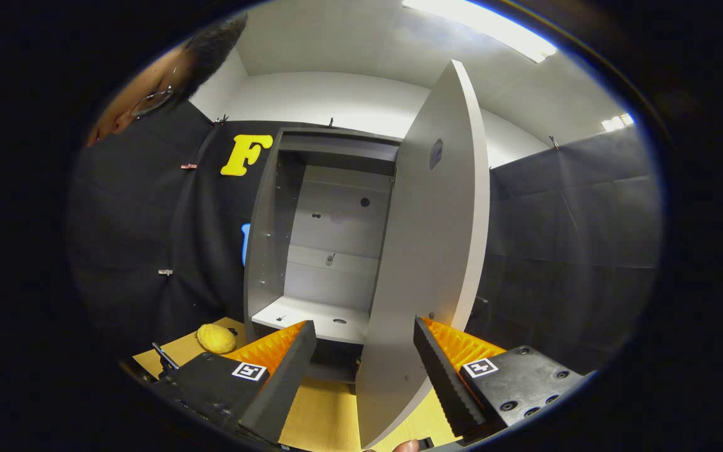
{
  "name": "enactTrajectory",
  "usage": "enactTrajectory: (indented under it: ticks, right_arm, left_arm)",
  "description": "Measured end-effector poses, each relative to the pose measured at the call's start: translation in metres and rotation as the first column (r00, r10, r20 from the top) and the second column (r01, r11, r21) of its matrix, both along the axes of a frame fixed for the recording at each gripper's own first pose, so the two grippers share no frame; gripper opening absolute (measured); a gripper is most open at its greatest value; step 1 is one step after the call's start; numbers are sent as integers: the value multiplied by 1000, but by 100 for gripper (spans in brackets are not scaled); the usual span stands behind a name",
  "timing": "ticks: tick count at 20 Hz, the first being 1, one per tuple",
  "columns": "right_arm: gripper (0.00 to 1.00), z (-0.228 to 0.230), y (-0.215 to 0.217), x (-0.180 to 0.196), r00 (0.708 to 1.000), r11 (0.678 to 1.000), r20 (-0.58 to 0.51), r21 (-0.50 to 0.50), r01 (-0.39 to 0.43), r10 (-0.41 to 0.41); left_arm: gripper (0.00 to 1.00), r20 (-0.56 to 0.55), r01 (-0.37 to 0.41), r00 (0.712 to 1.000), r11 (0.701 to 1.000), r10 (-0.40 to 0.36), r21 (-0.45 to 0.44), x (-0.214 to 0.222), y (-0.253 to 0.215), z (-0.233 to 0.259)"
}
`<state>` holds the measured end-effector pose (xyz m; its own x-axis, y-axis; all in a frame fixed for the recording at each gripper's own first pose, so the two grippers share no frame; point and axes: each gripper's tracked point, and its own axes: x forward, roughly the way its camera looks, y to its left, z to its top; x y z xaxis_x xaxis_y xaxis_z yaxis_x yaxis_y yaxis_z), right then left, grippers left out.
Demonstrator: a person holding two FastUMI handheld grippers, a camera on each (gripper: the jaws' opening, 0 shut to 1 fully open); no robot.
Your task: Open the cabinet door with the right hand, grasp the bottle in the cabinet with the left hand and place it on the coaster, then close the cabinet door with the right hand.
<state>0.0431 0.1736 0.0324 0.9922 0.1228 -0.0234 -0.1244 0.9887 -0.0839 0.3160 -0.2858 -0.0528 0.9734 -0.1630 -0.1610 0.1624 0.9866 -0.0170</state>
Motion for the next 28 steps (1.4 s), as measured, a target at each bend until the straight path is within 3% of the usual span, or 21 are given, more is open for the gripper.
enactTrajectory:
  ticks: [6,9,21,28]
  right_arm:
    - [97,2,10,-2,1000,1000,5,-8,-27,27]
    - [97,2,9,-3,1000,1000,4,9,-29,29]
    - [97,1,7,-20,999,999,13,35,-40,40]
    - [97,0,-6,-28,999,999,22,43,-25,24]
  left_arm:
    - [74,-35,1,999,1000,0,19,-2,4,-6]
    - [96,-66,24,998,999,-22,25,-14,0,-12]
    - [96,-156,-10,988,1000,13,21,-47,2,-20]
    - [96,-114,-76,991,997,76,4,-66,2,30]
